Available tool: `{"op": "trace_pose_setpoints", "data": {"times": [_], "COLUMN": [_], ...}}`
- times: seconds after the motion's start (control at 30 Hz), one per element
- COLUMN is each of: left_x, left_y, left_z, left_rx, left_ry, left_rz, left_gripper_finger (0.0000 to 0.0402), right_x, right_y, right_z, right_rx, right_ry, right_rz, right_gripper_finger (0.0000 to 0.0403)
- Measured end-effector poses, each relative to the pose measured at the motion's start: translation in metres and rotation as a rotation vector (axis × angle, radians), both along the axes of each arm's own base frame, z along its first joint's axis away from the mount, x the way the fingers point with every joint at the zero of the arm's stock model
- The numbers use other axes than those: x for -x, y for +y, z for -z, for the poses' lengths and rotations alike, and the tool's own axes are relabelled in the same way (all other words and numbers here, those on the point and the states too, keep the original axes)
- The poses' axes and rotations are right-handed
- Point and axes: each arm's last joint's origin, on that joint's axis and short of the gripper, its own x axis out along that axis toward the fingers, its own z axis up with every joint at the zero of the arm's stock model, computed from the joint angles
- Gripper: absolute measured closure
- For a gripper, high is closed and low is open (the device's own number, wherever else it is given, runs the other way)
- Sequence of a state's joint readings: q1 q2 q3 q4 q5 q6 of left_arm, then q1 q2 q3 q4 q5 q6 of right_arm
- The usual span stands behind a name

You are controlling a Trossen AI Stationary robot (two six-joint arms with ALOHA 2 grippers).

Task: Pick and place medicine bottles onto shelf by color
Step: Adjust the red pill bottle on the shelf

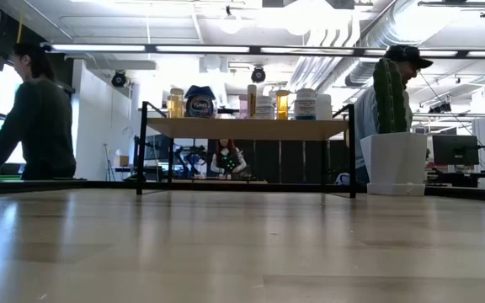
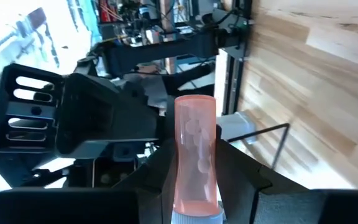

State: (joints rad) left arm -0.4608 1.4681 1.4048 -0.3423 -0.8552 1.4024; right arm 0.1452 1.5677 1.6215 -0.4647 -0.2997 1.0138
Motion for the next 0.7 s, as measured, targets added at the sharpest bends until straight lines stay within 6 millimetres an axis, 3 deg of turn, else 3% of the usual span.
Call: {"op": "trace_pose_setpoints", "data": {"times": [0.2,0.7], "left_x": [-0.005,-0.009], "left_y": [0.007,0.012], "left_z": [-0.006,-0.008], "left_rx": [-0.039,-0.085], "left_ry": [-0.028,-0.021], "left_rz": [-0.001,0.033], "left_gripper_finger": [0.0316,0.0316], "right_x": [0.000,-0.001], "right_y": [0.001,-0.001], "right_z": [-0.003,-0.003], "right_rx": [-0.036,-0.059], "right_ry": [-0.017,-0.007], "right_rz": [-0.034,-0.022], "right_gripper_finger": [0.0194,0.0277]}}
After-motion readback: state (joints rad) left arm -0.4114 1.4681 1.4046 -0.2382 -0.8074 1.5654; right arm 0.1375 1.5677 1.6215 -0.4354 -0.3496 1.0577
